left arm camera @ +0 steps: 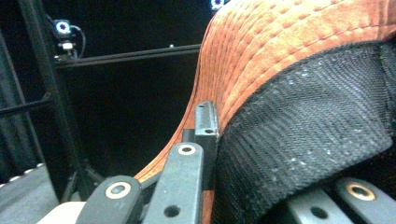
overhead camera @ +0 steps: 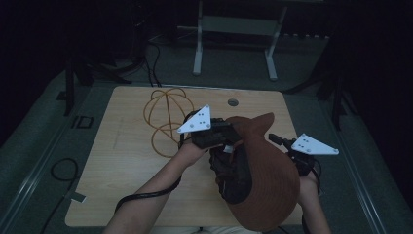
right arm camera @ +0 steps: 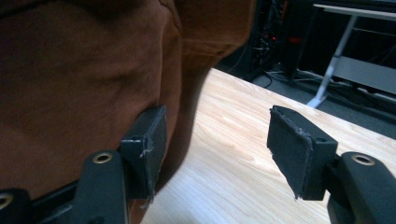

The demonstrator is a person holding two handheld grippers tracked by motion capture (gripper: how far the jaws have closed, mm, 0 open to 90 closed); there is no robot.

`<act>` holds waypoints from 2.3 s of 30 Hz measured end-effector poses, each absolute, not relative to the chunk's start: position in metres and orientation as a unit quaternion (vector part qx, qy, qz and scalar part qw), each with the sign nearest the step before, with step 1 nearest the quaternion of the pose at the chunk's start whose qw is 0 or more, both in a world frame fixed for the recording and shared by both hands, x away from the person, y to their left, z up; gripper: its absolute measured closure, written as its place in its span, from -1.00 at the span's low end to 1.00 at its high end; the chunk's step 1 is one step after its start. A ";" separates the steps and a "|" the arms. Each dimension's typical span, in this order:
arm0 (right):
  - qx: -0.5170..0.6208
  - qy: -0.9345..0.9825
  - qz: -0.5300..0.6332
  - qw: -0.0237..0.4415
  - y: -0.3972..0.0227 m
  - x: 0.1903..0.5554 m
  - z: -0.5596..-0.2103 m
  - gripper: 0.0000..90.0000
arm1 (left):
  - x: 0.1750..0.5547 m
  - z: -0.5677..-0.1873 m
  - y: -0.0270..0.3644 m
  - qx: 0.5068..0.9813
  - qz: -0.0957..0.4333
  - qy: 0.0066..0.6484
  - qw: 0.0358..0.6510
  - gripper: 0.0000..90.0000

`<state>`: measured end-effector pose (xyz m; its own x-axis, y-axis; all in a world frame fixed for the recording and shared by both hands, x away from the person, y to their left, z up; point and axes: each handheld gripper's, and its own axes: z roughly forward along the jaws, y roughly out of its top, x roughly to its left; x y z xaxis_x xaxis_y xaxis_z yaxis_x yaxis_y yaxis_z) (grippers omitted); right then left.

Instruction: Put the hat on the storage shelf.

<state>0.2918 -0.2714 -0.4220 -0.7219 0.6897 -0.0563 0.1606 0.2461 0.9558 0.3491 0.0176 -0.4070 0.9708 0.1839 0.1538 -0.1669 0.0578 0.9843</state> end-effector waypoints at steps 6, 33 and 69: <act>0.242 0.761 0.554 0.237 -0.259 0.290 -0.420 -0.17 | 0.346 -0.406 0.013 0.681 0.105 -0.011 0.725 0.92; 0.180 0.771 0.572 0.212 -0.233 0.288 -0.415 0.91 | 0.345 -0.409 -0.001 0.687 0.077 -0.016 0.722 0.91; 0.238 0.713 0.621 0.224 -0.277 0.292 -0.392 0.95 | 0.333 -0.382 0.045 0.720 0.204 0.126 0.651 -0.64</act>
<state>0.2920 -0.2774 -0.3918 -0.7863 0.6174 -0.0238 0.0614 0.1165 0.9913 0.3325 0.0452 -0.3816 0.8849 0.4475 0.1290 -0.0833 -0.1206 0.9892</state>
